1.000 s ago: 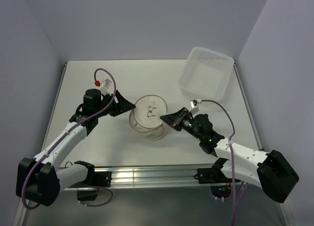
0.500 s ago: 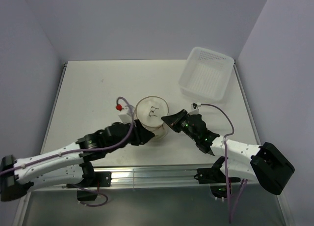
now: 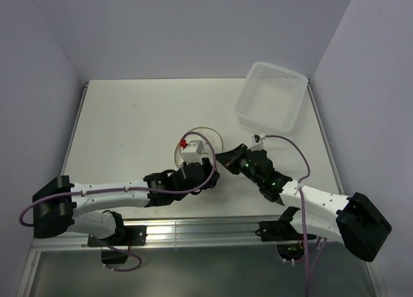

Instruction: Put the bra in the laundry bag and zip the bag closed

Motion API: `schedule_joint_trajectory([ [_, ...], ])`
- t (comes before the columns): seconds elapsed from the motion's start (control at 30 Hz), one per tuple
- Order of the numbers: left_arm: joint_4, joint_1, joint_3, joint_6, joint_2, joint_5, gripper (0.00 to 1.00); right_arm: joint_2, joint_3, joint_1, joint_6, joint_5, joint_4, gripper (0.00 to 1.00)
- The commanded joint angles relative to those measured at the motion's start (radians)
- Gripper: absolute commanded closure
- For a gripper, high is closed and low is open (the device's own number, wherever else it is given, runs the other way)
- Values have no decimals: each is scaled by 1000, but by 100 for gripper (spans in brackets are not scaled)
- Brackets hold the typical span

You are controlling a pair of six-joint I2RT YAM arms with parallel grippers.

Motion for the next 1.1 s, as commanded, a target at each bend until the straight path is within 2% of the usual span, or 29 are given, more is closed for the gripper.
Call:
schedule_joint_trajectory([
  [0.0, 99, 6, 47, 22, 39, -53, 53, -19, 43, 8, -36, -6, -5, 100],
  [0.1, 139, 24, 56, 43, 82, -26, 53, -18, 45, 7, -38, -26, 2, 100],
  [0.4, 171, 46, 75, 98, 127, -77, 56, -37, 40, 7, -44, -58, 2, 100],
  [0.5, 217, 46, 59, 113, 138, -91, 59, -37, 42, 7, -39, -75, 9, 100],
  [0.63, 254, 46, 47, 123, 145, -125, 70, -41, 42, 7, -36, -103, 15, 100],
  [0.7, 273, 44, 38, 126, 141, -160, 72, -45, 39, 7, -36, -109, 13, 100],
  [0.83, 280, 32, 33, 130, 147, -230, 61, -48, 34, 11, -27, -123, 19, 100],
  [0.9, 293, 29, 27, 129, 148, -246, 61, -49, 33, 16, -27, -123, 15, 100],
  [1.0, 316, 26, 21, 130, 152, -260, 67, -54, 26, 21, -26, -123, 16, 100],
  [1.03, 316, 24, 23, 135, 152, -269, 77, -57, 25, 21, -26, -123, 13, 100],
  [1.07, 313, 23, 26, 137, 153, -276, 83, -58, 25, 21, -27, -121, 10, 100],
])
